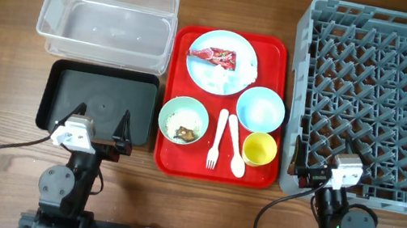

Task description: Sort waste into correct bins and load items into the dishwasher rack

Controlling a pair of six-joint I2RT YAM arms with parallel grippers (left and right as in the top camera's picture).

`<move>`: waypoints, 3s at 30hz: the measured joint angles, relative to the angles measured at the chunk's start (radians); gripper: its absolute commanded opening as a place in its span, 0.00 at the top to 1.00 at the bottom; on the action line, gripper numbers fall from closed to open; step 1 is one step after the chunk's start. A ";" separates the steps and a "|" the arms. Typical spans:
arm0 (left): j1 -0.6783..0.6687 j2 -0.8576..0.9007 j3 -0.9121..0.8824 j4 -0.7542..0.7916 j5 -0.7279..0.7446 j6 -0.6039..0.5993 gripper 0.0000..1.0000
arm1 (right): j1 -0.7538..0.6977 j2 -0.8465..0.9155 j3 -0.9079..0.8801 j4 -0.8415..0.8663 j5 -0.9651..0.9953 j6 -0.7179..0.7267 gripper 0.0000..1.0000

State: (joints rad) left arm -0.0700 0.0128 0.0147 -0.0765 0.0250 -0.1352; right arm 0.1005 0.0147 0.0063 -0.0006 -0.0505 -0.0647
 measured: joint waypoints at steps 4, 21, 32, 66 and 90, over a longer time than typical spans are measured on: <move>0.000 0.000 0.000 0.000 0.000 0.000 0.00 | 0.000 0.000 0.000 0.000 0.000 0.000 0.00; 0.000 0.000 0.000 0.000 0.000 0.000 0.00 | 0.000 0.000 0.000 0.005 0.000 0.001 0.00; 0.000 0.021 0.008 -0.013 -0.031 -0.102 0.00 | 0.001 0.054 0.077 -0.032 0.078 0.143 0.00; 0.000 1.259 1.062 -0.801 0.167 -0.159 0.00 | 0.001 1.036 0.999 -0.823 0.040 0.159 0.00; -0.351 1.830 1.368 -0.285 0.183 -0.074 0.02 | 0.001 1.036 1.000 -0.823 0.040 0.159 0.00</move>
State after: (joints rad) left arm -0.4206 1.8423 1.3827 -0.3614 0.2077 -0.2096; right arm 0.1017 1.0508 1.0061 -0.8238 -0.0109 0.0940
